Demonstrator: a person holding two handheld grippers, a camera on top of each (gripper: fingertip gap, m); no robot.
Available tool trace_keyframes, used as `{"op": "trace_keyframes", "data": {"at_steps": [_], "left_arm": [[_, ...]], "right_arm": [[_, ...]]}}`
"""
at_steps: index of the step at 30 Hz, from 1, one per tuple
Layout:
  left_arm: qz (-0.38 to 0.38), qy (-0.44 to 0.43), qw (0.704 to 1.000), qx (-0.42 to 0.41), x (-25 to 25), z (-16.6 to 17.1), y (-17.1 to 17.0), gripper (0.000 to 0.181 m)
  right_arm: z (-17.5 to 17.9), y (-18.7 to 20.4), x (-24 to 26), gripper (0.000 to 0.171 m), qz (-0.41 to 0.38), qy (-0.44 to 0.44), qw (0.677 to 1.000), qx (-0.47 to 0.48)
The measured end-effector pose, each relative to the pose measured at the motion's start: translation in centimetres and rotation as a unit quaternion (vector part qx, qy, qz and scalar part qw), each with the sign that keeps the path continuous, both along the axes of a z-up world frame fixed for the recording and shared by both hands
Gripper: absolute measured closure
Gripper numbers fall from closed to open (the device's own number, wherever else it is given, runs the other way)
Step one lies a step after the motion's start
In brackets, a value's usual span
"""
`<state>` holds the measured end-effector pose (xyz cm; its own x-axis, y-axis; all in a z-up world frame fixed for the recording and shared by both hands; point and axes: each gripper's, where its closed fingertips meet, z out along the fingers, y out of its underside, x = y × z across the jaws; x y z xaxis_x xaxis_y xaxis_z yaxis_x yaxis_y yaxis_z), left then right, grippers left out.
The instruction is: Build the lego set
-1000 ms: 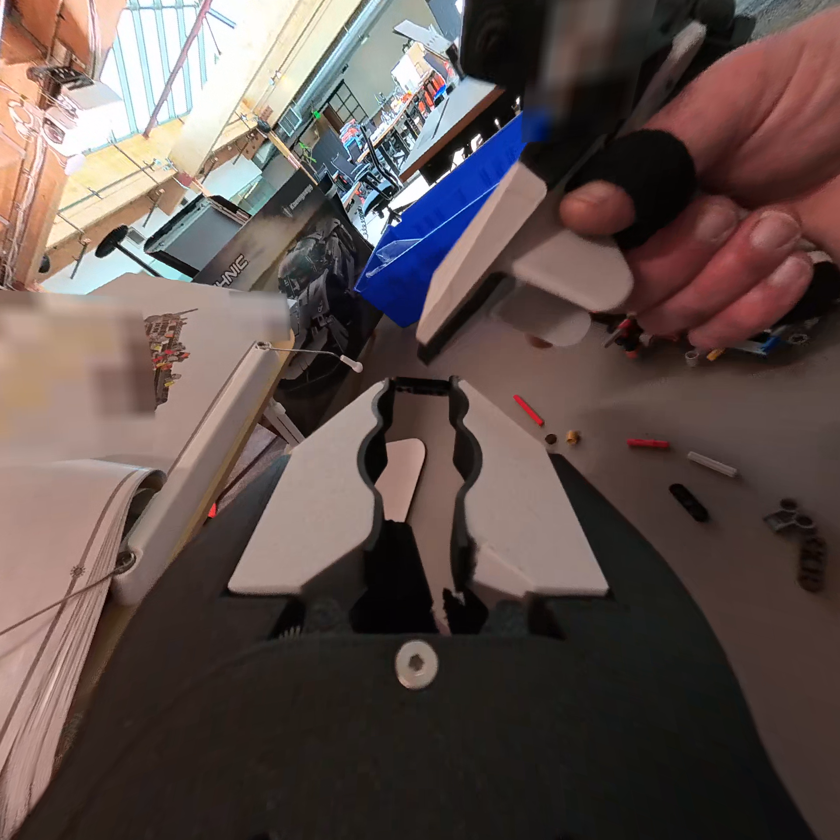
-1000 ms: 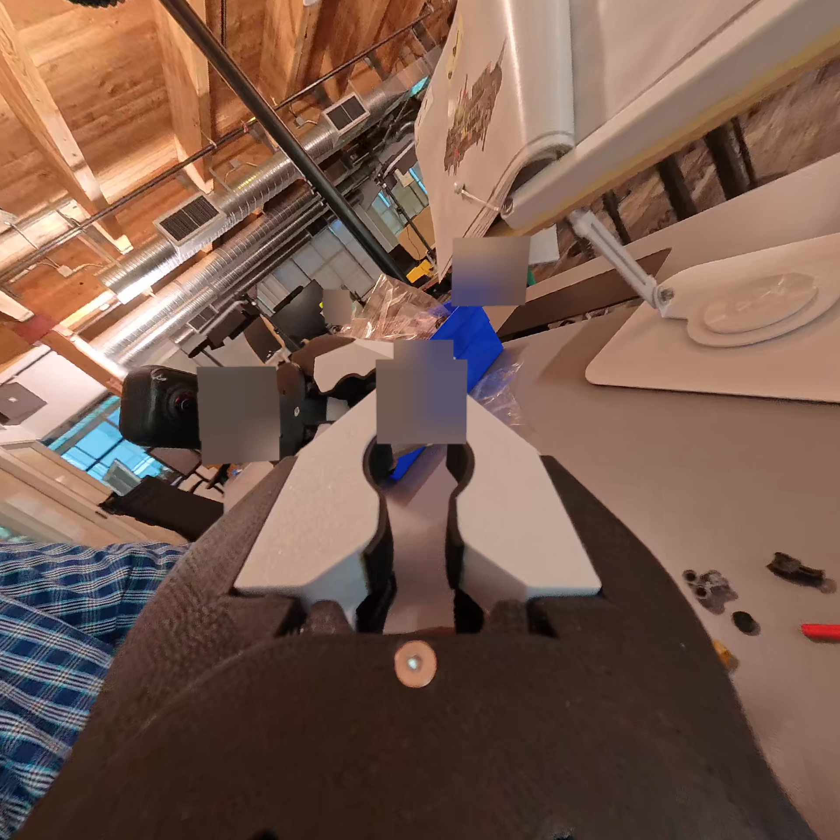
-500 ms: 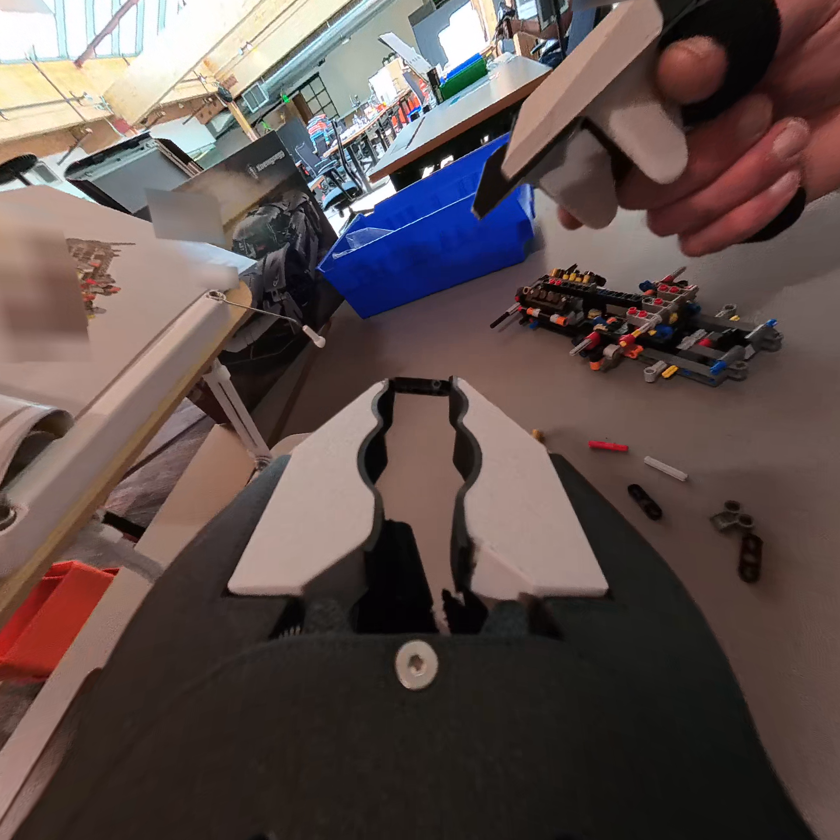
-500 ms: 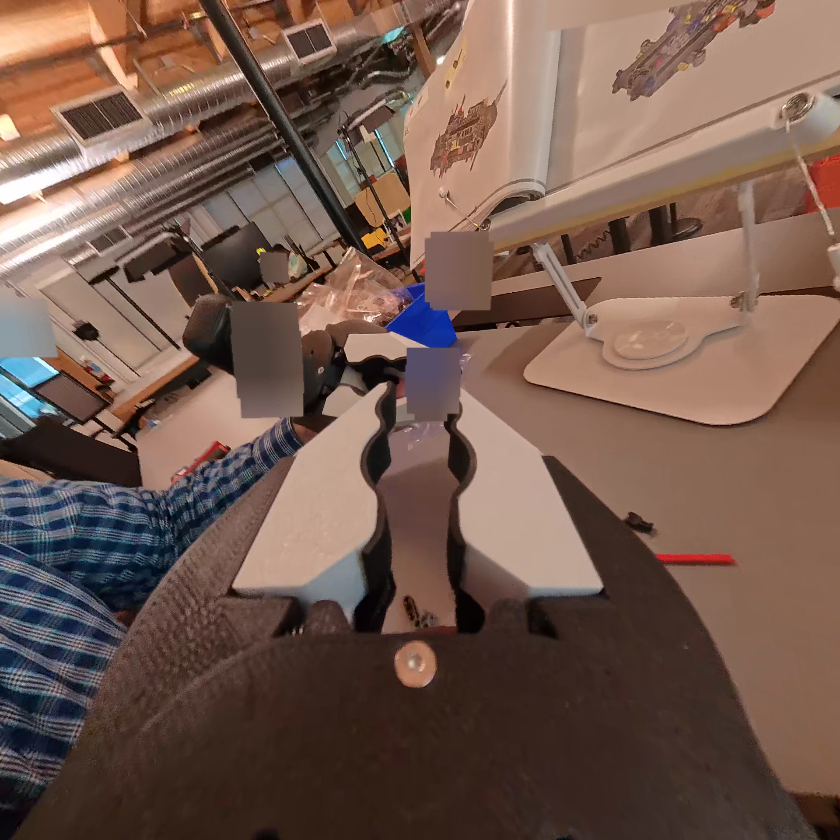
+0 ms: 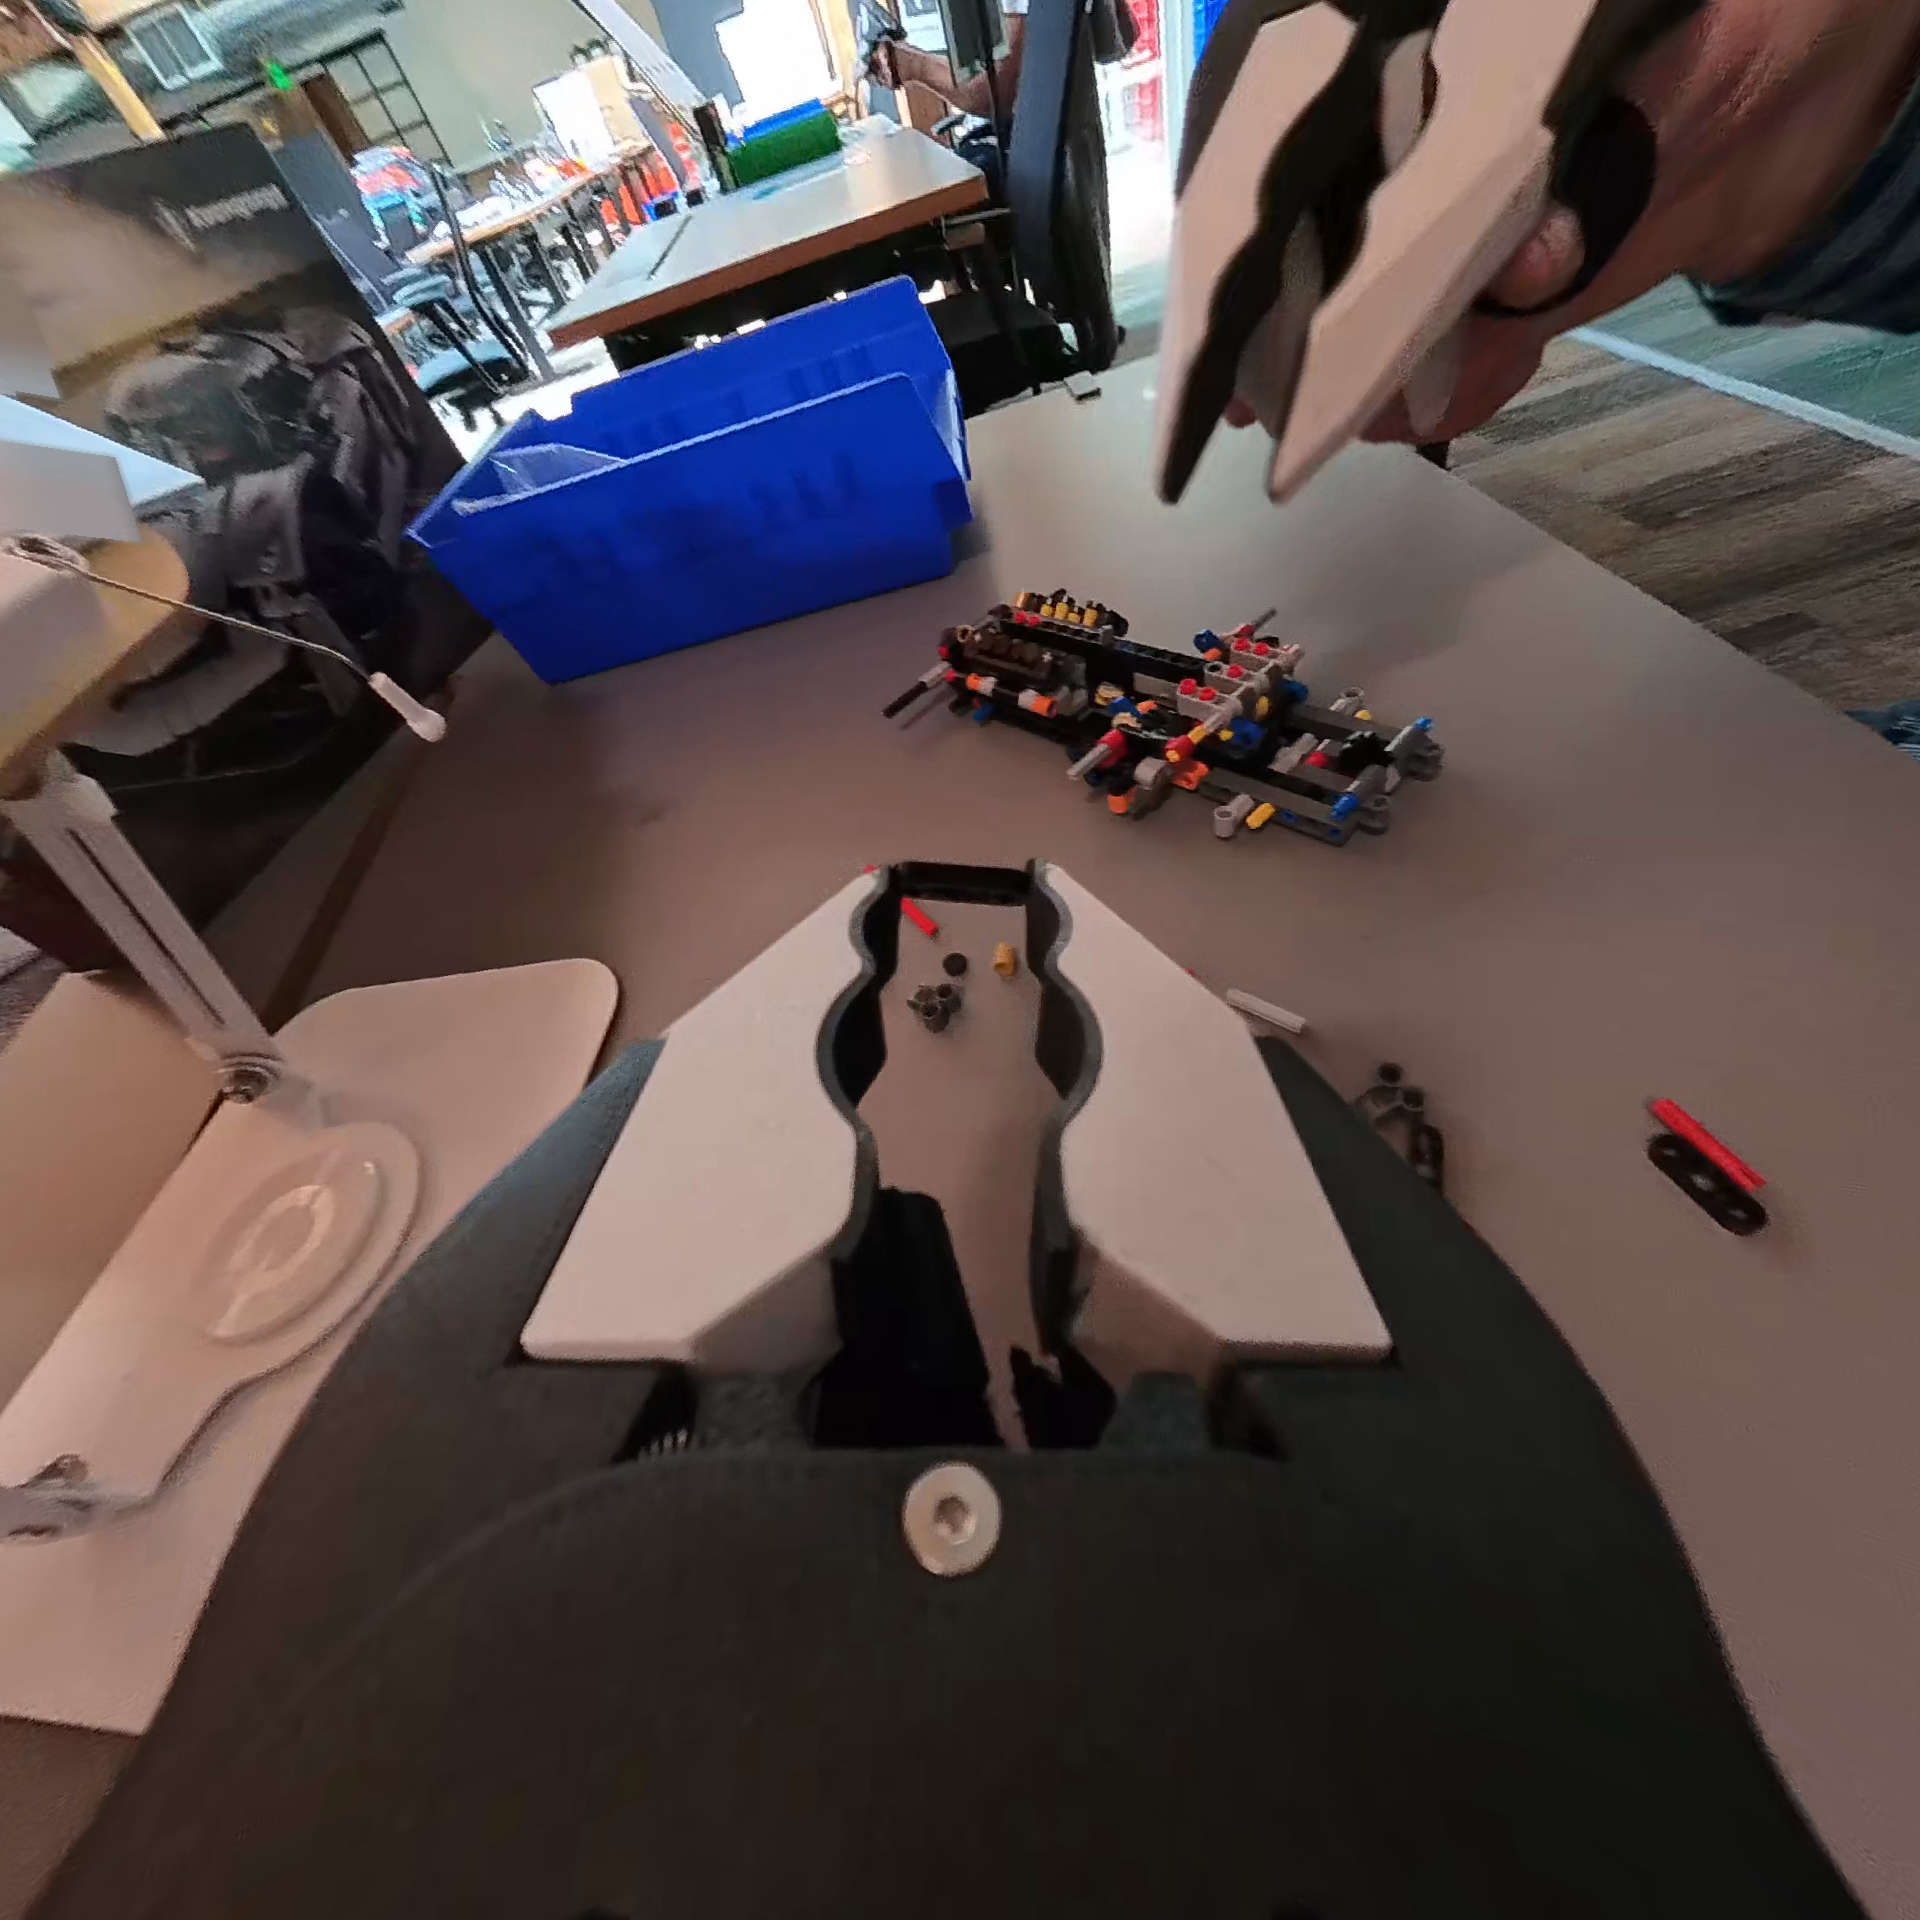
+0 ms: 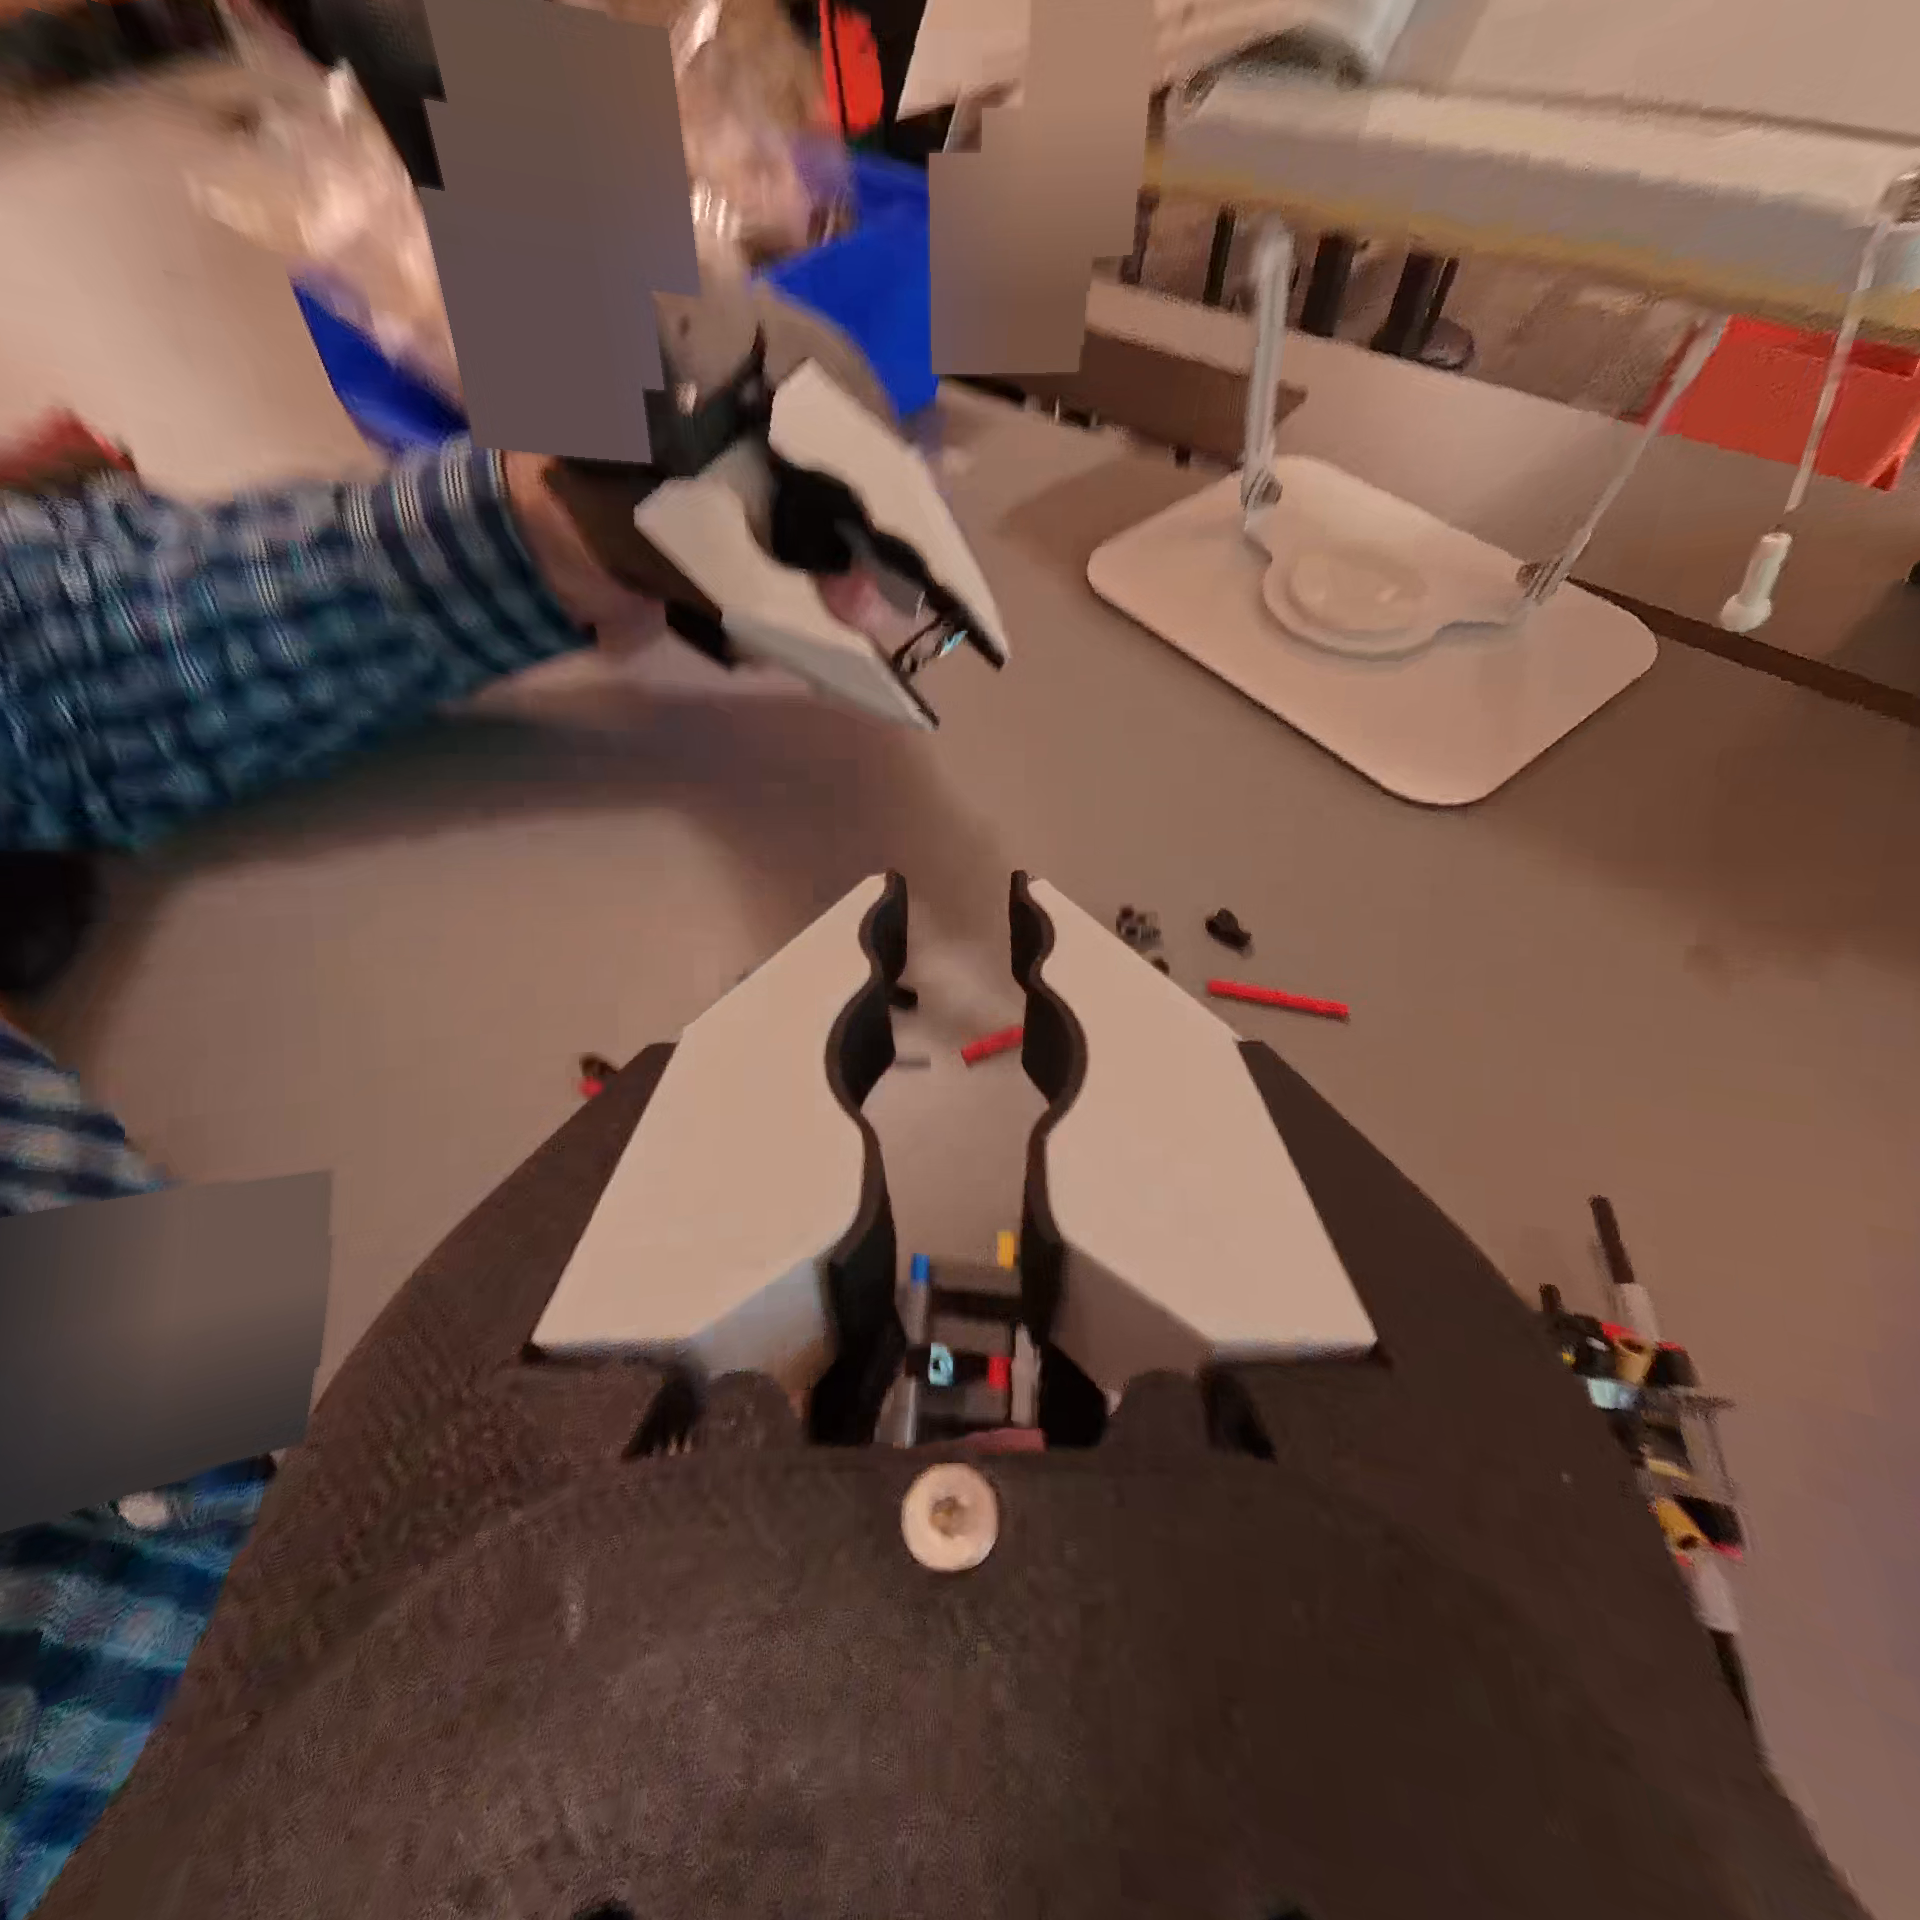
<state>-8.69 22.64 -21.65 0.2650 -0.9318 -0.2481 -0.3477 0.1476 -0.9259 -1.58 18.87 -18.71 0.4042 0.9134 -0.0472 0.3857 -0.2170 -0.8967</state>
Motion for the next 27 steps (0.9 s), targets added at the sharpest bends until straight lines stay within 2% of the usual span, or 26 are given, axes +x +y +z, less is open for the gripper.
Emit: {"op": "trace_keyframes", "data": {"at_steps": [6,11,20,27], "left_arm": [[-0.019,0.018,0.999,-0.023,0.1,-1.2,-0.5,0.158],[-0.023,0.034,0.999,-0.032,0.1,-1.8,-0.6,0.158],[-0.037,0.086,0.994,-0.049,-0.2,-3.9,-1.2,0.158],[-0.059,0.173,0.98,-0.075,0.0,-7.6,-2.5,0.158]], "right_arm": [[-5.1,-3.8,-0.3,0.152,0.079,-0.148,0.986,0.02],[-7.6,-4.8,-1.9,0.158,0.1,-0.191,0.976,0.028],[-8.8,-0.9,-1.0,0.159,0.058,-0.262,0.962,0.057],[-11.9,1.9,-1.3,0.143,0.124,-0.342,0.93,0.053]]}}
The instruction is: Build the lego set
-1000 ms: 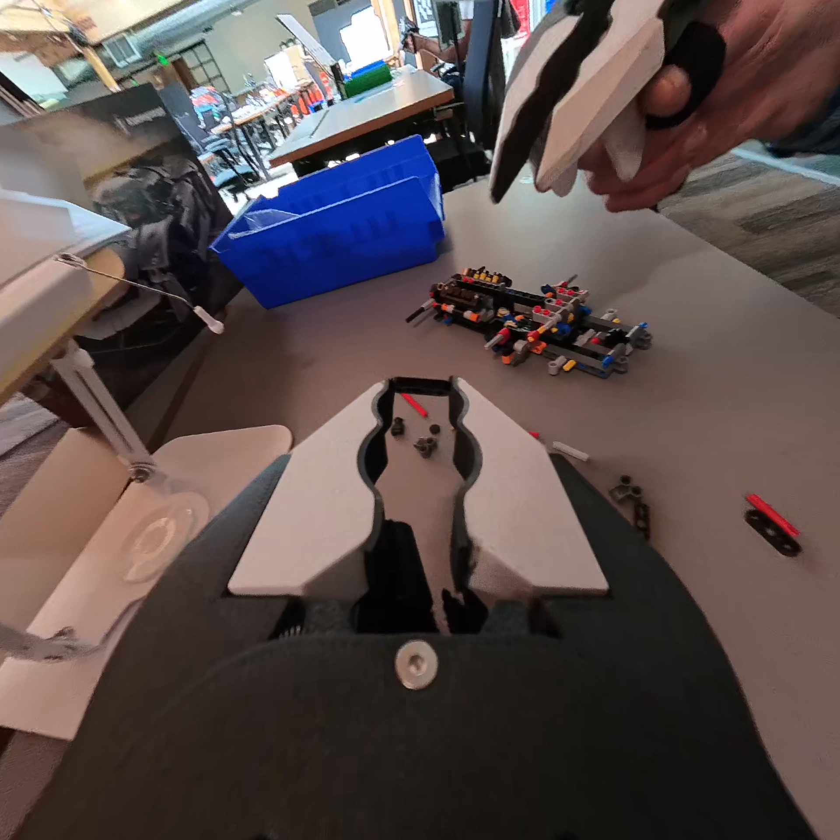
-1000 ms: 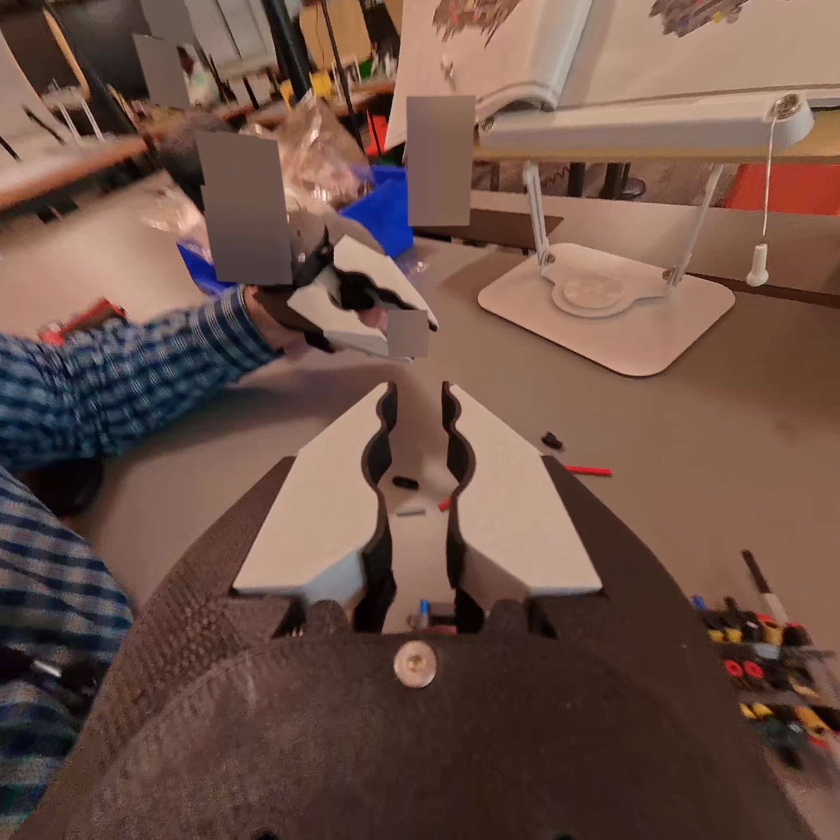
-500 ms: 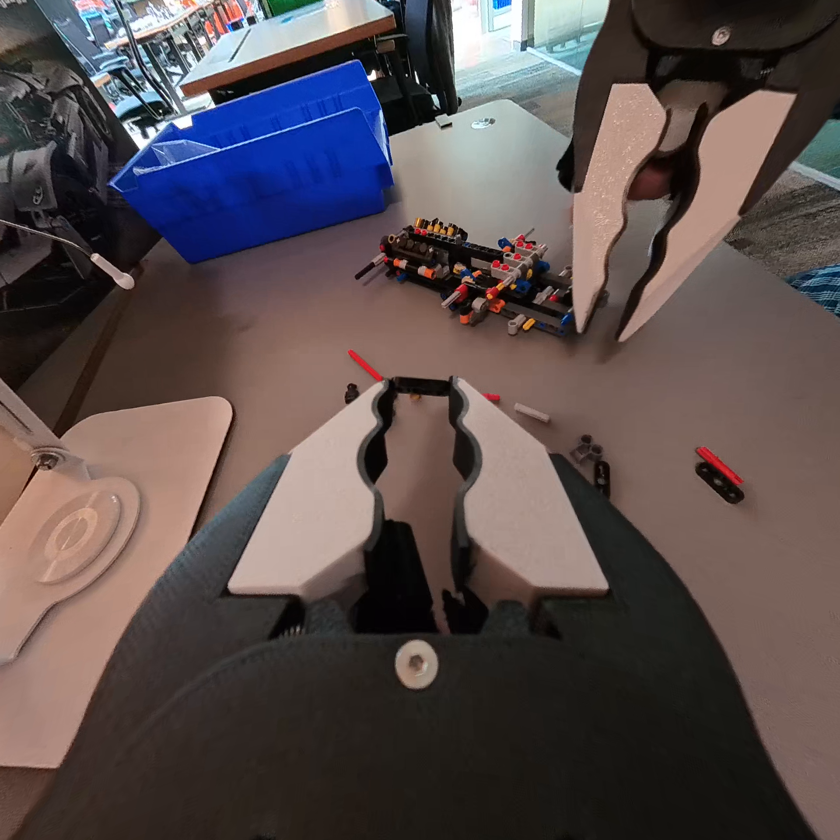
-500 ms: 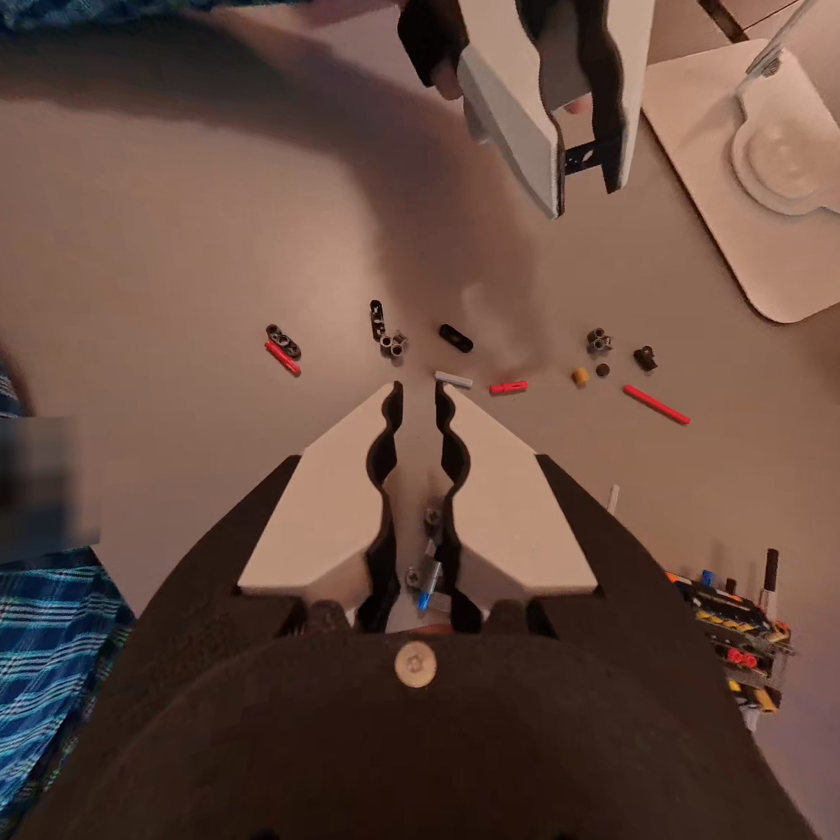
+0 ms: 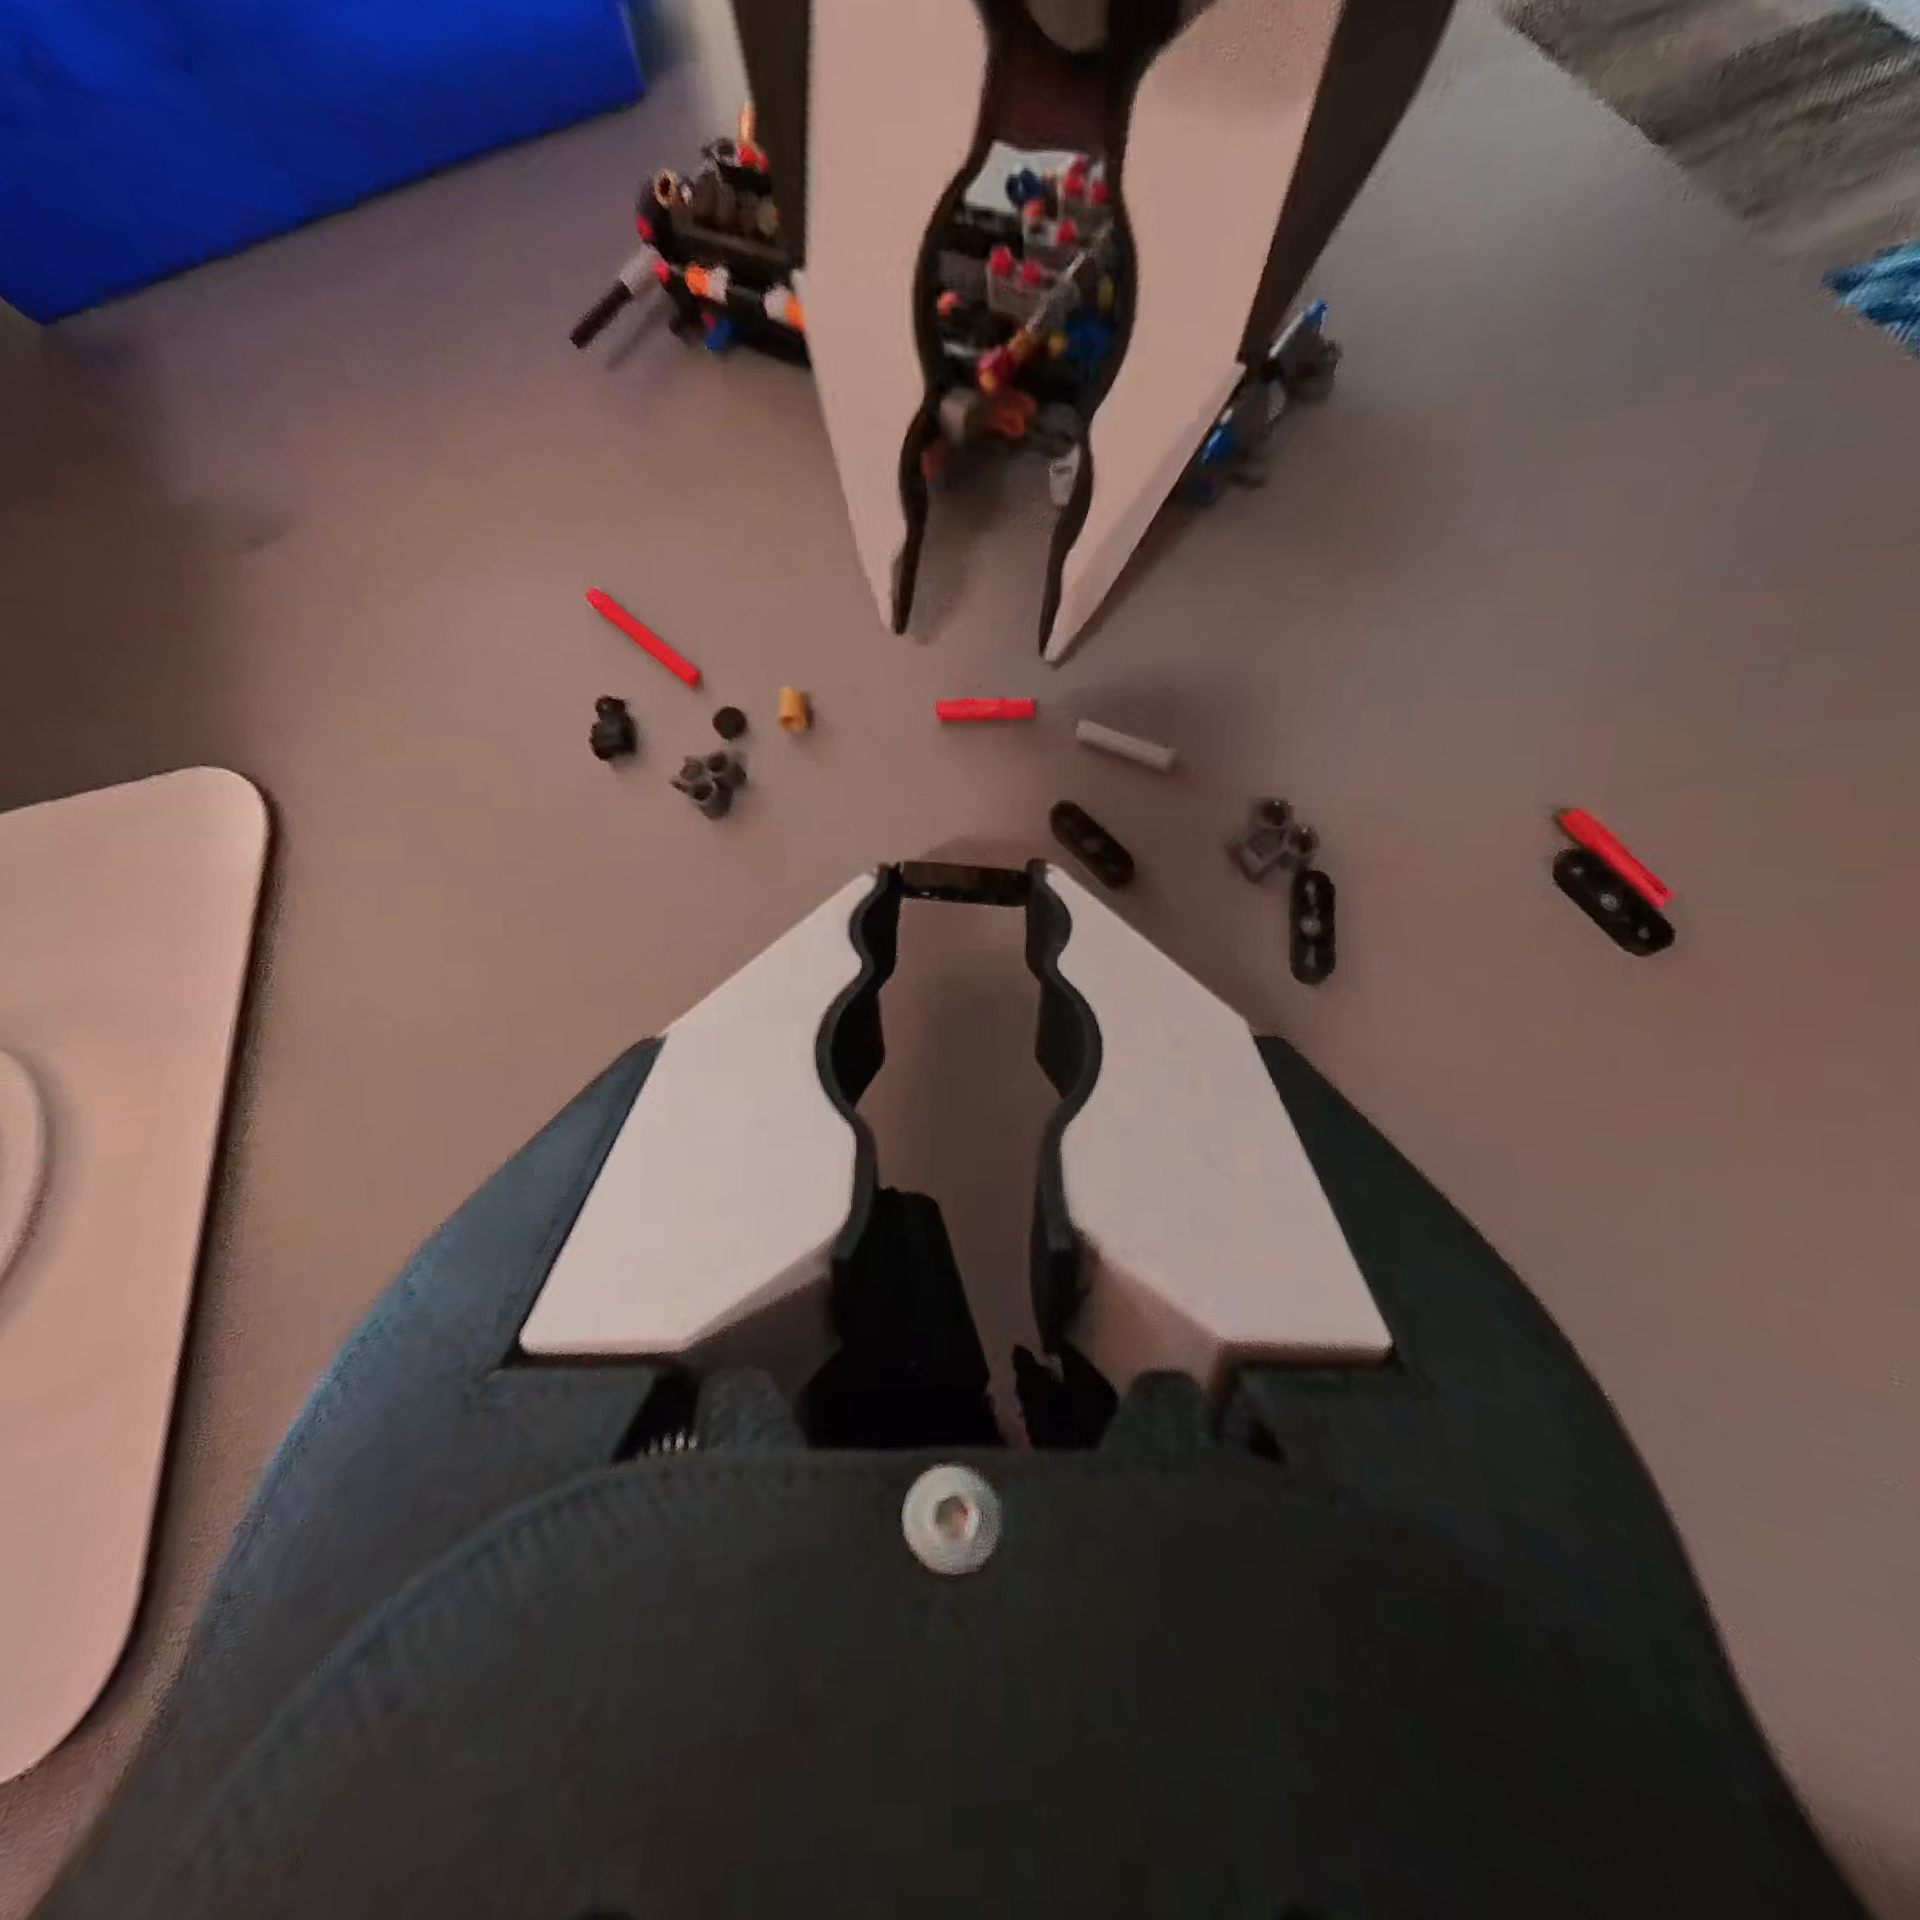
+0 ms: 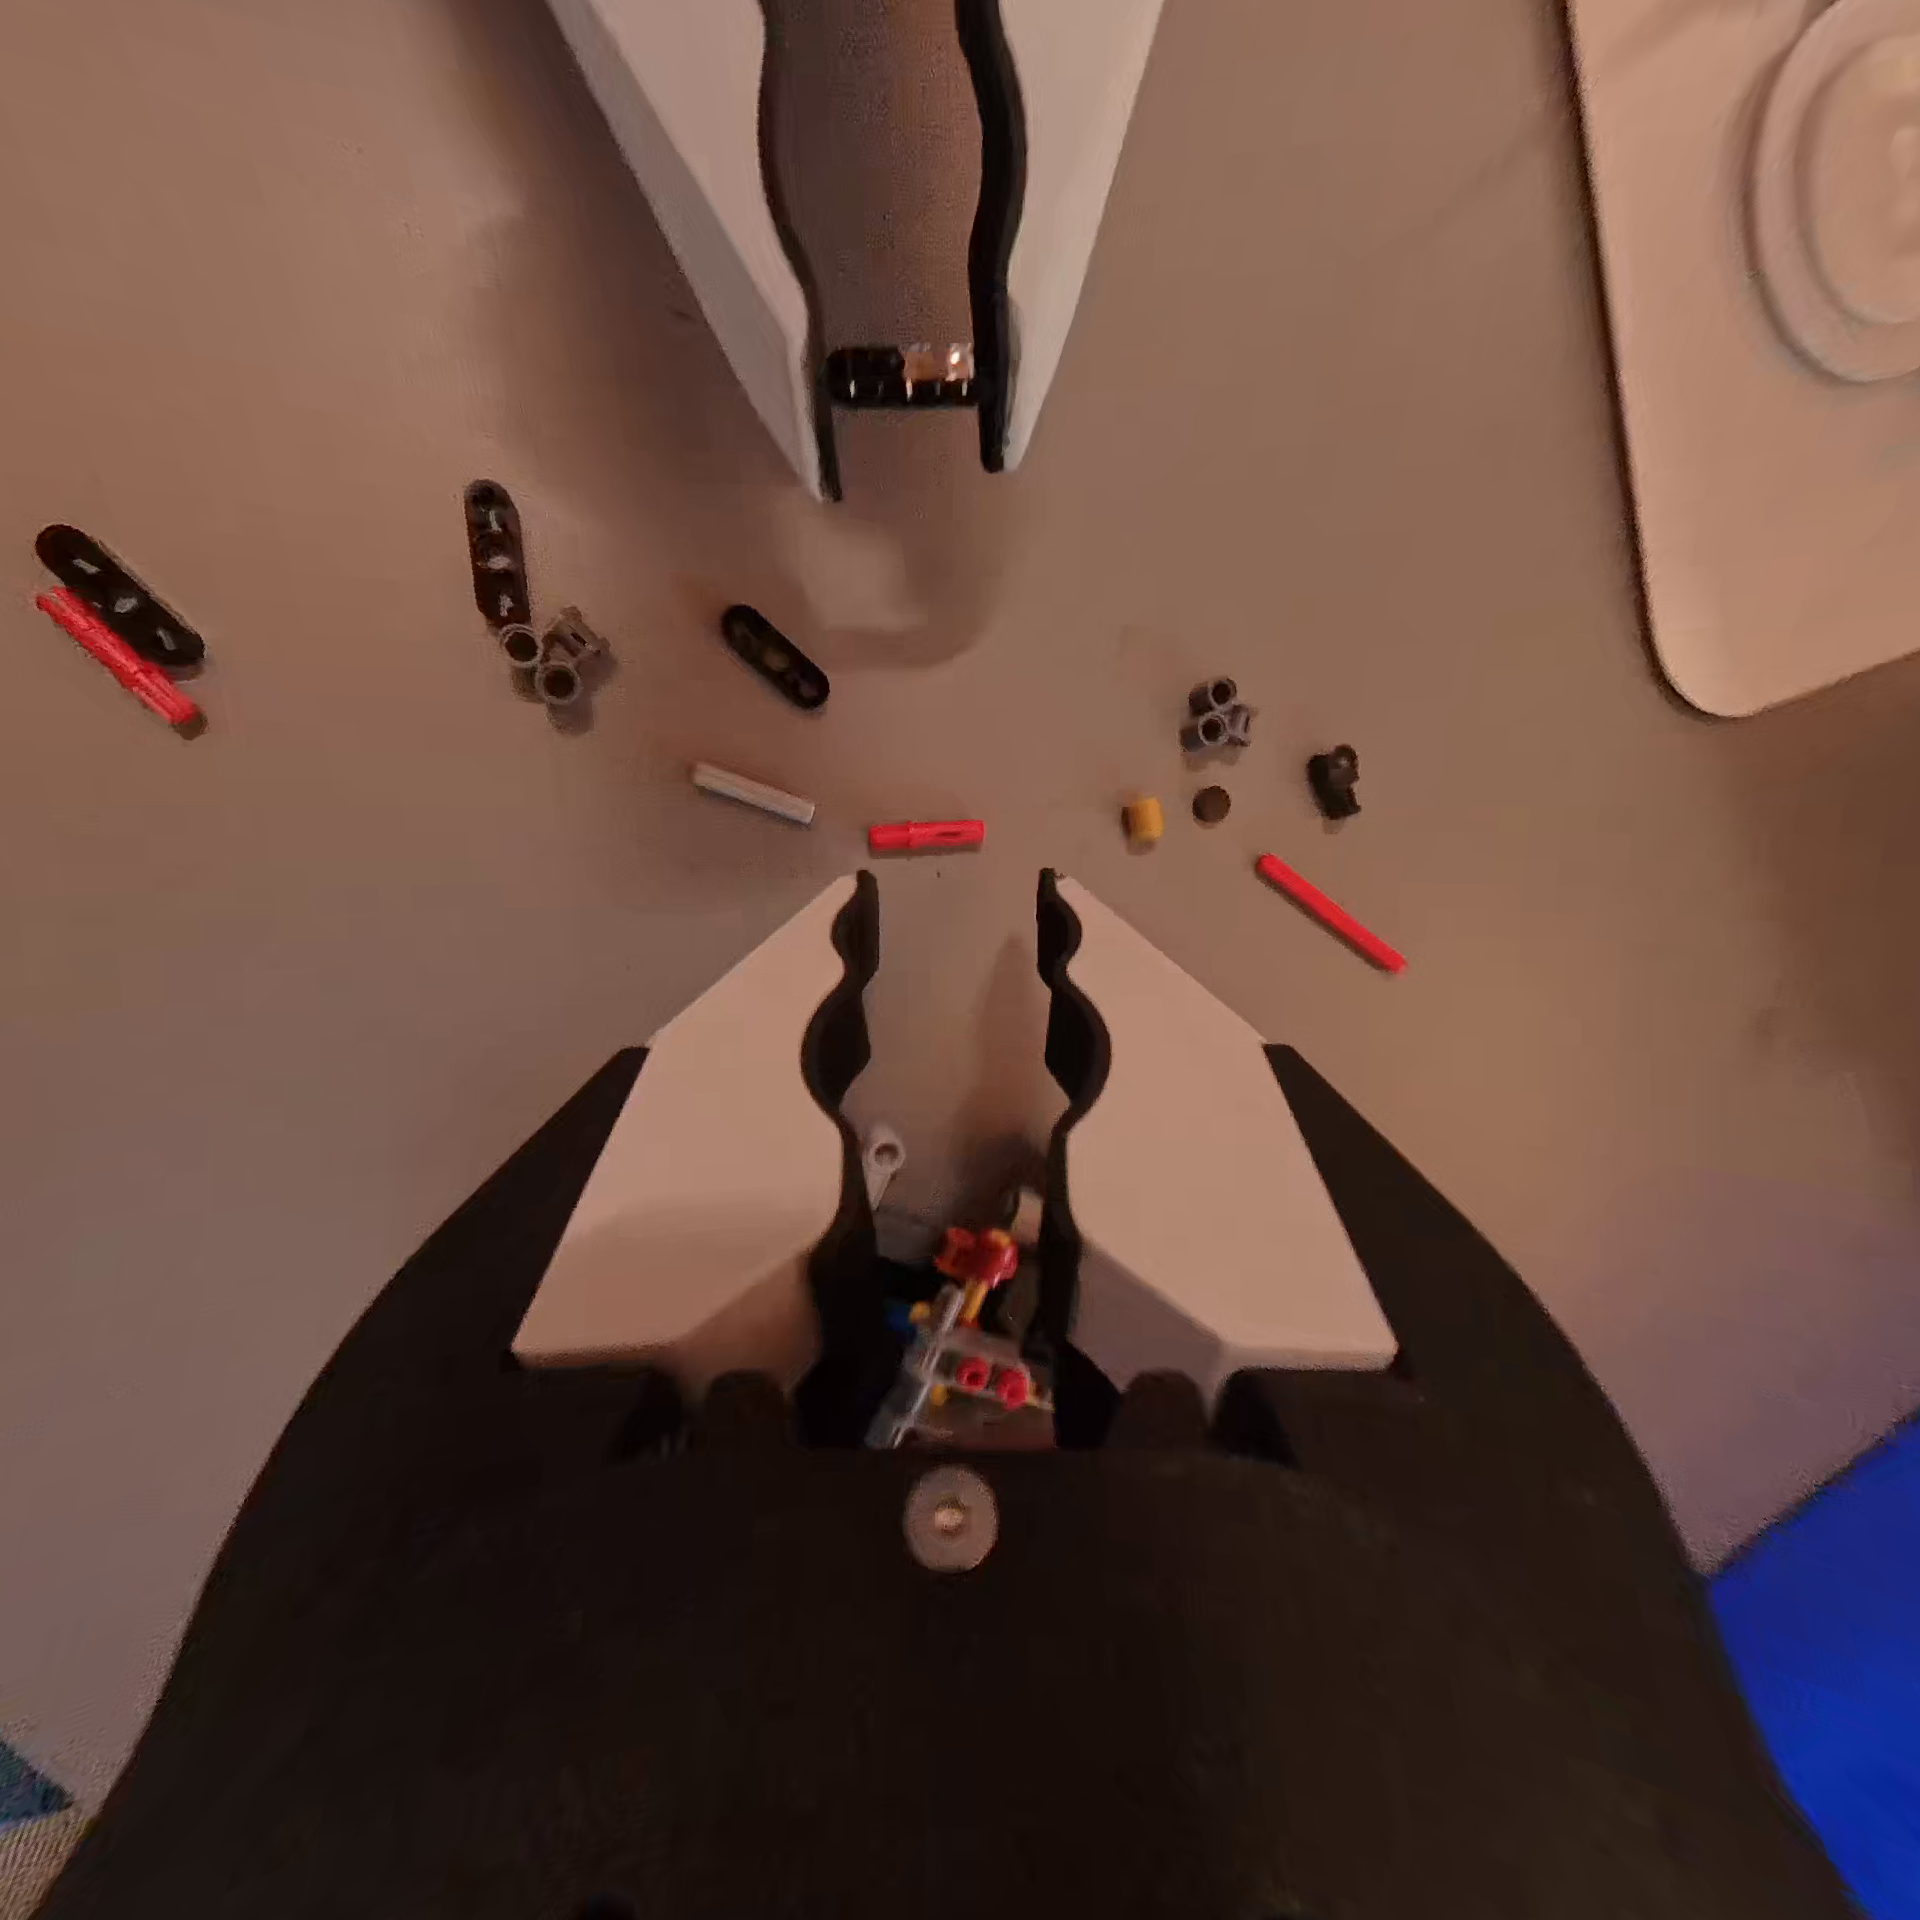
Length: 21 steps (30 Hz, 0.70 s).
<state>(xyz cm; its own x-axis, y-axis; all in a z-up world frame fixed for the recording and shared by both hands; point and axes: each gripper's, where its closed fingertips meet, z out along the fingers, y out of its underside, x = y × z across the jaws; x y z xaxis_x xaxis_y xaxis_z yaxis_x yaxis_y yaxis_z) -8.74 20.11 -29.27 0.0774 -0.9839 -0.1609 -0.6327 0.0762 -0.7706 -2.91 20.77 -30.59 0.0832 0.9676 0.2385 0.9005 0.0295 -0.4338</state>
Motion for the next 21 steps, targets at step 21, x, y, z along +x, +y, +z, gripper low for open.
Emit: {"op": "trace_keyframes", "data": {"at_steps": [21], "left_arm": [[-0.009,0.026,0.999,-0.027,0.1,-2.0,-0.4,0.157]], "right_arm": [[-0.7,0.2,-0.8,0.14,0.119,-0.025,0.992,-0.03]]}}
